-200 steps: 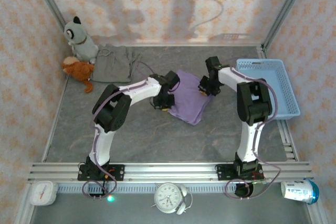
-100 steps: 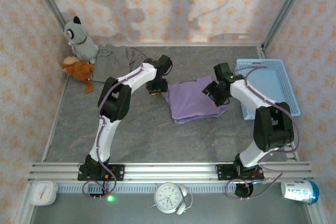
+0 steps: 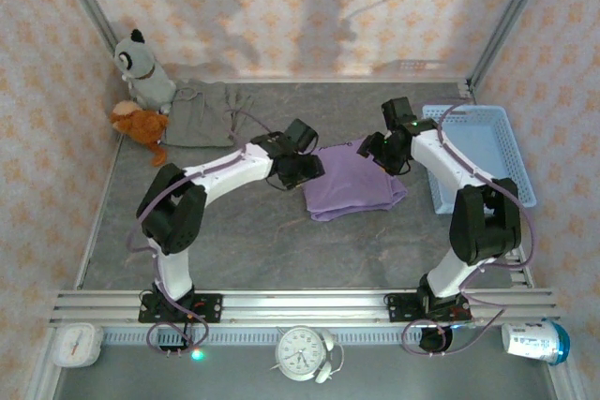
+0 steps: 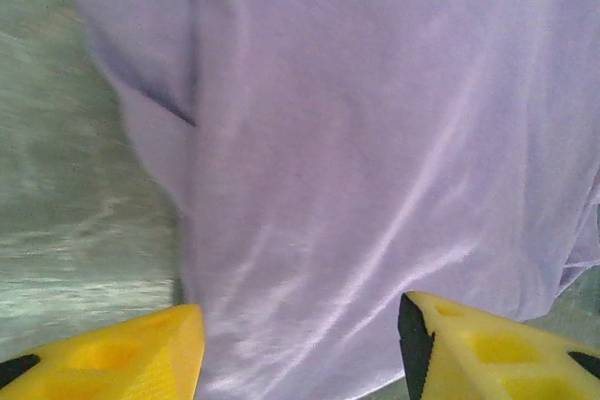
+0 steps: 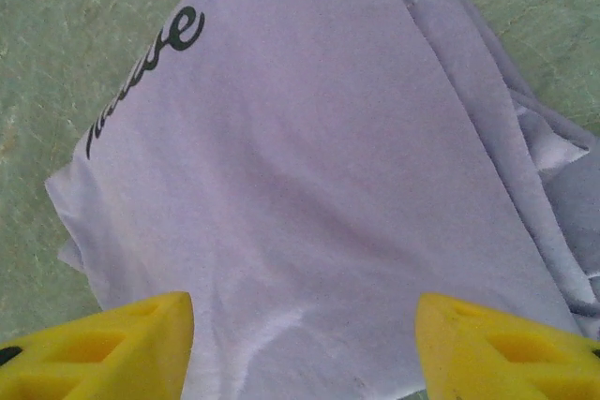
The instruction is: Fold and stack the mixed laundry pile
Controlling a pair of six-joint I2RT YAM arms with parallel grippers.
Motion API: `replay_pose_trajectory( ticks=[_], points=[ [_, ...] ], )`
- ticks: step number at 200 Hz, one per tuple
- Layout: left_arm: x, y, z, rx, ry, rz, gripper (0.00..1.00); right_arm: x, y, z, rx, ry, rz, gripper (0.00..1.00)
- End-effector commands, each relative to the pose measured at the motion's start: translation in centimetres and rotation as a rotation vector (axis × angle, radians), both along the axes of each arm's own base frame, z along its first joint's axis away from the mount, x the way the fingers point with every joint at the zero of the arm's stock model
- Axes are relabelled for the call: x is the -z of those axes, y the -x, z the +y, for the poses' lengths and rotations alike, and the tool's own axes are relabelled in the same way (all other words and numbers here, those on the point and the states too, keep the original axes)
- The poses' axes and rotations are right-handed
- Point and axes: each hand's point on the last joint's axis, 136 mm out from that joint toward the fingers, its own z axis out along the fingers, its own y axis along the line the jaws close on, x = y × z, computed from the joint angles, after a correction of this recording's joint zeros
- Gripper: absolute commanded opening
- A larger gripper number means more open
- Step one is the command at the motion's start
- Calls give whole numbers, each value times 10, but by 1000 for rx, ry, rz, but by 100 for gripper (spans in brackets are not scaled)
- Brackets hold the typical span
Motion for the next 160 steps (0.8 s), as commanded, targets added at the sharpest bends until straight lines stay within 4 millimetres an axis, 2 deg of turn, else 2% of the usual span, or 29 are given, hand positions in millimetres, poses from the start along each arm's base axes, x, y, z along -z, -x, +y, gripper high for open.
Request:
replay_pose_trajectory(
  ticks=[1,25,62,110,133,148,160],
  points=[
    [24,-15,0,-82,-44,-14,57,-12,10,-9,-25,30,-7,64],
    [38,-10,10,-92,-130,20,57,-18,19,-15,-22,54,-21,65],
    [30,-5,28,-86,-254,2,58,-20,27,-23,-8,77,-31,65],
    [55,-14,7,-59,-237,29,58,-17,31,-26,0,90,-22,66],
    [72,-18,5,-41,-283,55,57,-20,32,-27,-3,98,-26,66],
    [82,-20,4,-18,-310,71,50,-21,31,-28,-3,101,-29,66],
    [88,-20,5,-3,-332,85,34,-23,32,-28,-3,102,-33,66]
  ],
)
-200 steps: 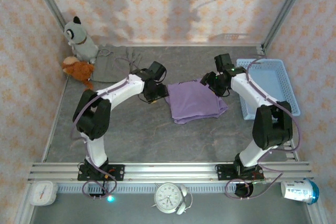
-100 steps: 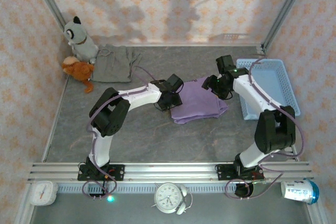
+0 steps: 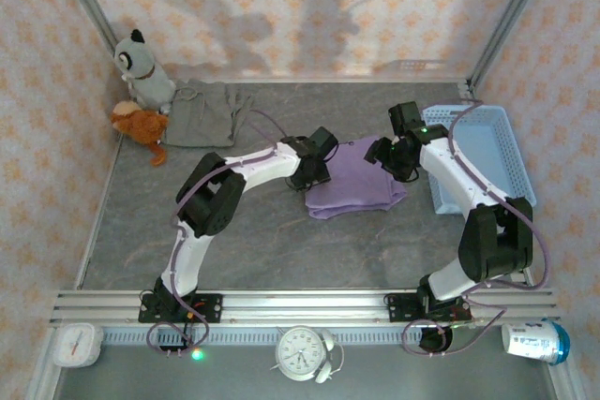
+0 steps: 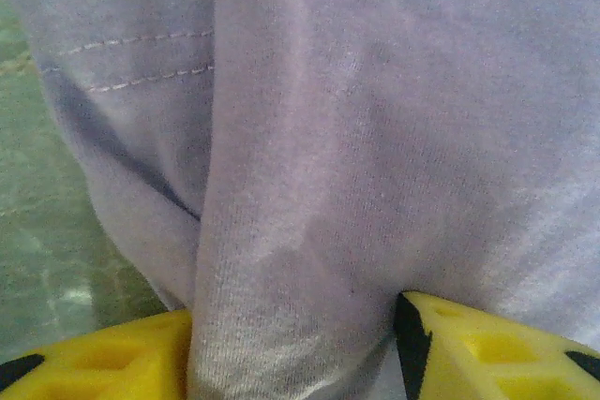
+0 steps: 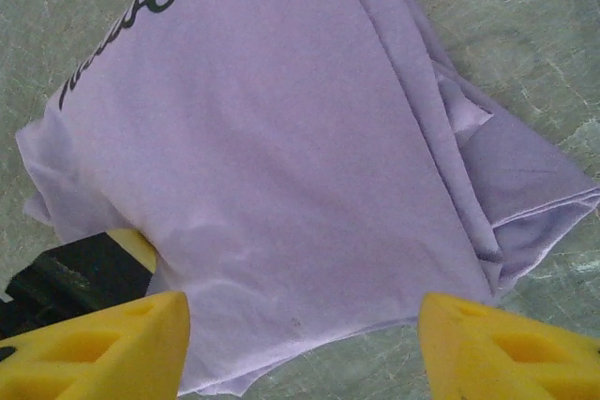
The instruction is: Fold and stack the mixed laundry pile
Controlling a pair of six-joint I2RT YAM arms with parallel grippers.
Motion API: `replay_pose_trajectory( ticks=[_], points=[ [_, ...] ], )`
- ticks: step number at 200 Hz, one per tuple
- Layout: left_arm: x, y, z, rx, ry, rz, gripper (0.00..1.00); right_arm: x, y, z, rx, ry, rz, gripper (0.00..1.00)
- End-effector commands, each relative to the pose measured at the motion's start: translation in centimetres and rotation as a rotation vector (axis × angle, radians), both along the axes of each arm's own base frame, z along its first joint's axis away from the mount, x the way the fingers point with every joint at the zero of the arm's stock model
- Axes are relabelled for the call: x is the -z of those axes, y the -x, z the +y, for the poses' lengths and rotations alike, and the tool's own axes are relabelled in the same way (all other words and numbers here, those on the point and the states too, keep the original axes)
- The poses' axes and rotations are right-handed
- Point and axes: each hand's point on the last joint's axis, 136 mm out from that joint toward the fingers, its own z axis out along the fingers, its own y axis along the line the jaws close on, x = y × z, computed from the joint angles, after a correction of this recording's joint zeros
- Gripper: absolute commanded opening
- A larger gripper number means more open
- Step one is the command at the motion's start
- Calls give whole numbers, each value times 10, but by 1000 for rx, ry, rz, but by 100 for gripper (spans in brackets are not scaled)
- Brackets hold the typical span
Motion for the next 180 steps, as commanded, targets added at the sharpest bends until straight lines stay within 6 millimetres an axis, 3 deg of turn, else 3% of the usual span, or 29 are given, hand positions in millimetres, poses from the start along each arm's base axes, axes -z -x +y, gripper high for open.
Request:
replay_pose_trajectory(
  ticks=[1,28,52,105,159,174,180],
  points=[
    [28,9,12,44,-119,66,33,-7,5,-10,8,38,-10,66],
    [29,5,15,99,-140,71,0,-11,5,-12,15,49,-20,66],
    [13,-12,30,173,-197,44,0,-14,2,-16,25,62,-21,66],
    [-66,-68,86,383,-398,-62,0,-17,-5,-19,53,79,-12,65],
    [-125,-116,139,481,-548,-150,0,-6,-7,-15,93,45,25,65],
    [-138,-127,152,496,-609,-175,0,-4,-7,-14,100,34,22,68],
    [-143,-132,157,495,-620,-185,0,-2,-6,-13,105,31,23,76]
  ],
)
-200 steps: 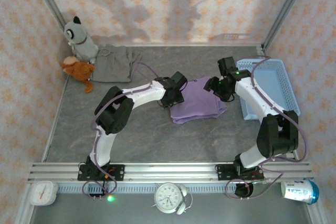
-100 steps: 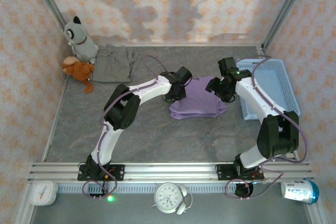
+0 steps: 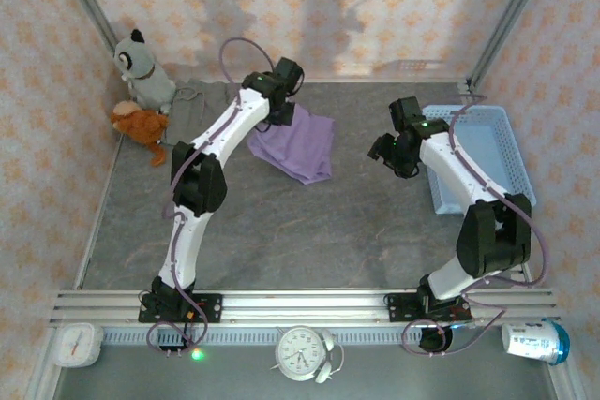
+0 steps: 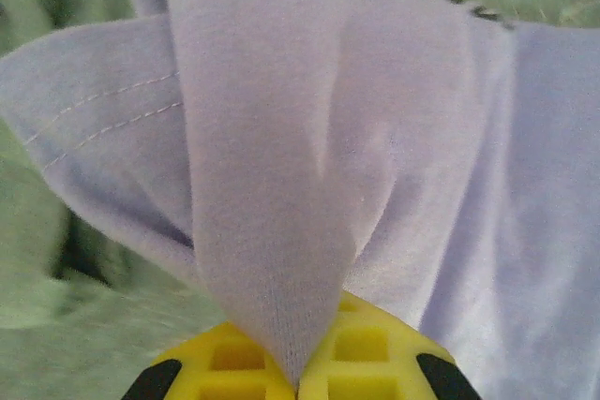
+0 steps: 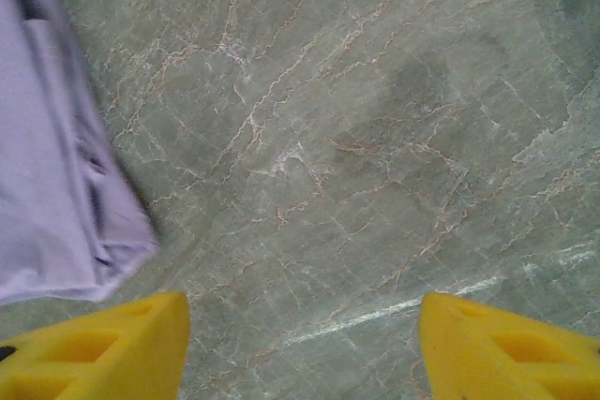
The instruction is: Fold and stack the mixed laundry pile
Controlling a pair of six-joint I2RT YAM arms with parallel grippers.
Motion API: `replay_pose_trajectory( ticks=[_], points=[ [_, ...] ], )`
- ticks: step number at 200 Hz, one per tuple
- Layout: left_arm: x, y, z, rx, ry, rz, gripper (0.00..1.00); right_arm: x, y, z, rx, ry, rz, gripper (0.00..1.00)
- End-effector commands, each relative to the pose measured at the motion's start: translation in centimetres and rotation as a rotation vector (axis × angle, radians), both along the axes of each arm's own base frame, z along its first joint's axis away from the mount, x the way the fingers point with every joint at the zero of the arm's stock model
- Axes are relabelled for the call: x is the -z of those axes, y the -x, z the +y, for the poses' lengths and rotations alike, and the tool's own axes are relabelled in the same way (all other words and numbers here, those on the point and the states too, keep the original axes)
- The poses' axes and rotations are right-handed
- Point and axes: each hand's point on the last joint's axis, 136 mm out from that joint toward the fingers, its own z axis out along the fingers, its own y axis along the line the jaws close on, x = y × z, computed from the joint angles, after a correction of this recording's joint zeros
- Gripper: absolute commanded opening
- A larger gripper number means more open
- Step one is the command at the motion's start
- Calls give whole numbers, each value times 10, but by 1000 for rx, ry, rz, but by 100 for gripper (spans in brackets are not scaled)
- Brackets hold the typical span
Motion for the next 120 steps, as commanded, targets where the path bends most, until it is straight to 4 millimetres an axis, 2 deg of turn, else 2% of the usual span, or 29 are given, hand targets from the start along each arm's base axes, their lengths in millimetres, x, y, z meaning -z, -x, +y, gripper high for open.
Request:
replay_pose_trajectory(
  ticks=[1,11,13,51,89,120],
  points=[
    [-13,-6,25,89,-186,4,0,2,0,-3,44,-7,4,78],
    [-19,-13,32,90,-188,-10,0,3,1,-5,60,-6,-2,99],
    [-21,-14,33,89,-185,-14,0,3,1,-6,62,-3,-3,100],
    [-47,-31,54,109,-159,-70,0,5,3,-12,125,-2,-32,99],
    [-75,-35,66,155,-160,-123,0,11,-1,-11,141,2,-24,99],
    [-89,-37,102,93,-179,-143,0,13,-8,-7,140,17,-23,99]
  ],
)
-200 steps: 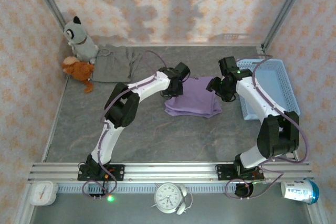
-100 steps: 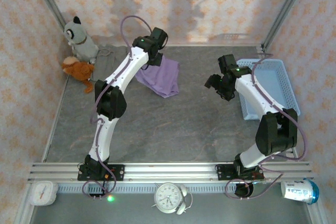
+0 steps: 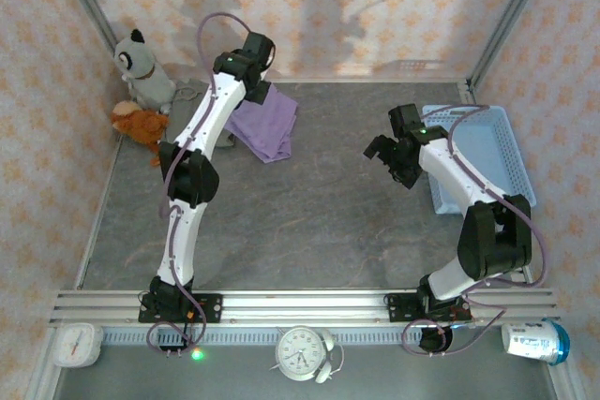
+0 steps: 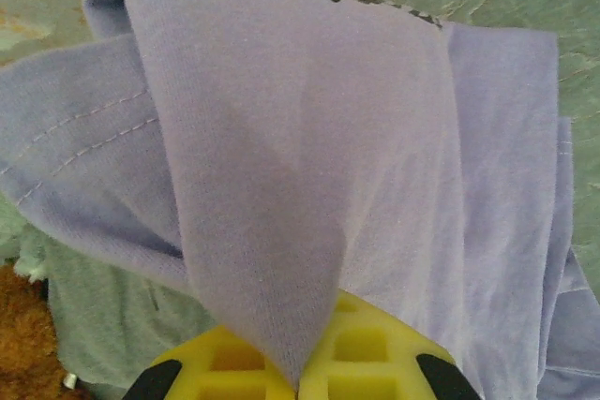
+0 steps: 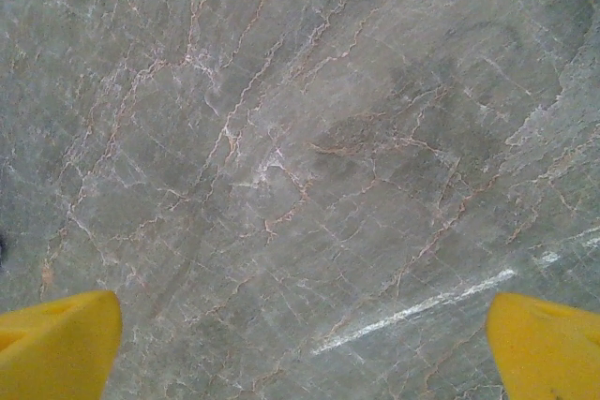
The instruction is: Fold and stack the mixed laundry pile
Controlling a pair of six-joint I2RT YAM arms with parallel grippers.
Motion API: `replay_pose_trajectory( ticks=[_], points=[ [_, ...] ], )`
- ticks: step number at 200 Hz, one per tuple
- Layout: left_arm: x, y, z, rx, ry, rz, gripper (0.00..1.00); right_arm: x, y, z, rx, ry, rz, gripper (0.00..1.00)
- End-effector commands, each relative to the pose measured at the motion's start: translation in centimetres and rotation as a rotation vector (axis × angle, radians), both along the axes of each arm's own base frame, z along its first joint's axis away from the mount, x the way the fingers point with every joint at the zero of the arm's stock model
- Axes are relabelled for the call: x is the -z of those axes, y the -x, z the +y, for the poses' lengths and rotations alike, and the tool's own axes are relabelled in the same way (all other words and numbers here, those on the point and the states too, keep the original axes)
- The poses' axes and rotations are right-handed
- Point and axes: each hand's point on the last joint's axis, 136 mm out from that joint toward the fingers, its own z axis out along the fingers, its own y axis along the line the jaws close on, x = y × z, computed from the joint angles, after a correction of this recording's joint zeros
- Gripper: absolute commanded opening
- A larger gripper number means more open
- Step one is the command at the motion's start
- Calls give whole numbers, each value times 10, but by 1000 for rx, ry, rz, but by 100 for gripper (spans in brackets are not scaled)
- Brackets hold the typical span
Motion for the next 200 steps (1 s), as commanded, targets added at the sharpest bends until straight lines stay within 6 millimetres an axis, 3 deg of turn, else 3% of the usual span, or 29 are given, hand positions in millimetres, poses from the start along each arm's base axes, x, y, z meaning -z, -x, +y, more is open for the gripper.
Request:
replay_pose_trajectory(
  ticks=[1,30,77,160,193,195,200],
  points=[
    [-49,3,29,-12,-17,-83,0,-3,-12,-3,32,37,-25,99],
    [-52,2,54,-54,9,-83,0,0,-17,2,22,56,-15,99],
    [-72,7,66,-71,27,-119,0,15,-27,13,4,71,18,99],
    [-85,5,115,-172,81,-165,0,30,-45,36,-59,98,56,99],
    [-70,2,159,-291,59,-164,0,33,-50,41,-73,97,64,99],
    [-68,2,163,-302,52,-161,3,33,-50,41,-73,98,64,99],
    [-62,3,174,-337,26,-152,24,32,-50,42,-77,97,63,99]
  ],
)
